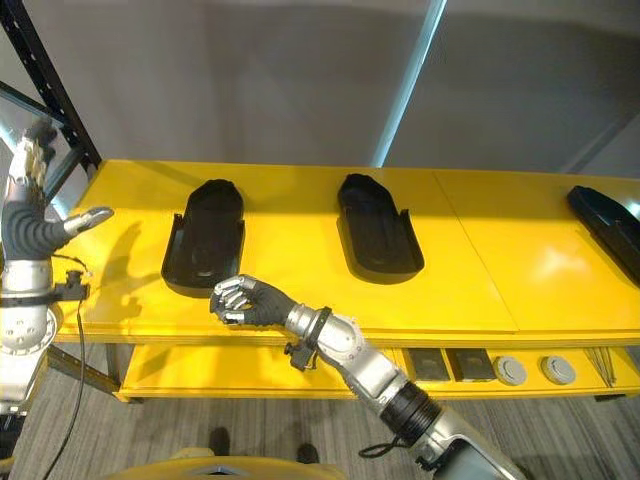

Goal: Move parts from the plastic box to the shelf.

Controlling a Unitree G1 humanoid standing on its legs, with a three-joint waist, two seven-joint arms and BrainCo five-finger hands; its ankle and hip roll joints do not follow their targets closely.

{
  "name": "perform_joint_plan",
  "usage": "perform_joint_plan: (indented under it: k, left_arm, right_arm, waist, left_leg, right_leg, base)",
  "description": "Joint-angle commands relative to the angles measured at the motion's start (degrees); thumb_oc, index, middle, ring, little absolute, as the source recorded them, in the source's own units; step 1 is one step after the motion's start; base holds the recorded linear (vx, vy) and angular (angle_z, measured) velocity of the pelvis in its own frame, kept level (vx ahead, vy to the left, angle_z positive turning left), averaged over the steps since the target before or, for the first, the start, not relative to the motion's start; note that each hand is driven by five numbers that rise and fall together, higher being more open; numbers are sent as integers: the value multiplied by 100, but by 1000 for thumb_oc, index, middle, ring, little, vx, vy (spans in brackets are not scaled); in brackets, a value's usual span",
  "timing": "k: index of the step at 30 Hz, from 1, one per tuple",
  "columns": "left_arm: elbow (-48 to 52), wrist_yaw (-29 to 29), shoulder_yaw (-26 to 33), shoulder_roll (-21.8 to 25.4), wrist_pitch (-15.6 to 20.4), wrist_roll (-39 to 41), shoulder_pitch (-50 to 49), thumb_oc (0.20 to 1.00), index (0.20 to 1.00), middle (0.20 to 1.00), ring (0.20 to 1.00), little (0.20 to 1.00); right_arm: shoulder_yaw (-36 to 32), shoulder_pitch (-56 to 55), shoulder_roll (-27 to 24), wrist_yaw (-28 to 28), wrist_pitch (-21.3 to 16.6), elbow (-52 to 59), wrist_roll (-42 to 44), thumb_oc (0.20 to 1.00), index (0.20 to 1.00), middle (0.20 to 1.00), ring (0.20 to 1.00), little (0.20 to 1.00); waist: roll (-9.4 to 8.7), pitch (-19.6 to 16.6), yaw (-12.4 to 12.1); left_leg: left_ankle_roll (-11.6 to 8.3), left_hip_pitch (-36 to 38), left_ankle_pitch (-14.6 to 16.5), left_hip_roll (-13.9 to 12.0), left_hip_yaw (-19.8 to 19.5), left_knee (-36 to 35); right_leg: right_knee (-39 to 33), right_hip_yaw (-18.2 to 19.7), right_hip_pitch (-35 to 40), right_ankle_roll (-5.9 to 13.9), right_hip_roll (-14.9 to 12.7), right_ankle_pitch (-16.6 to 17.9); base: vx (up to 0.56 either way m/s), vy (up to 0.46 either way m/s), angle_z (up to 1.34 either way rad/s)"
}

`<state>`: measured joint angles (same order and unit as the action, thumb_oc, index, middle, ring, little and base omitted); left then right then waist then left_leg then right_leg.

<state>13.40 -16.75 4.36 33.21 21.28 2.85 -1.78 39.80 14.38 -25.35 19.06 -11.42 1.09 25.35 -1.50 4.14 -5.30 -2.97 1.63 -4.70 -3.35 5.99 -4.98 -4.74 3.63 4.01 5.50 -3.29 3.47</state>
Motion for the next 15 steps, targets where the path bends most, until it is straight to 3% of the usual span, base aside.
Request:
perform_joint_plan:
  k: [1,15]
  left_arm:
    - [-117,217,45,197,288,375,360,1000,1000,1000,1000,1000]
    - [-189,357,-22,47,329,970,100,1000,1000,1000,1000,1000]
  right_arm:
    - [126,340,279,127,-105,-101,392,200,200,200,200,200]
    - [316,962,923,-210,-151,-1085,47,200,200,200,200,200]
  waist:
    - [-131,-66,-165]
    - [-82,37,-513]
  left_leg:
    - [-130,264,738,-128,-140,227]
    - [-150,139,696,-93,-472,190]
  right_leg:
    - [468,-69,66,219,-291,-793]
    - [459,-308,79,215,-279,-854]
  base:
    - [-12,-3,7]
    - [13,-12,16]
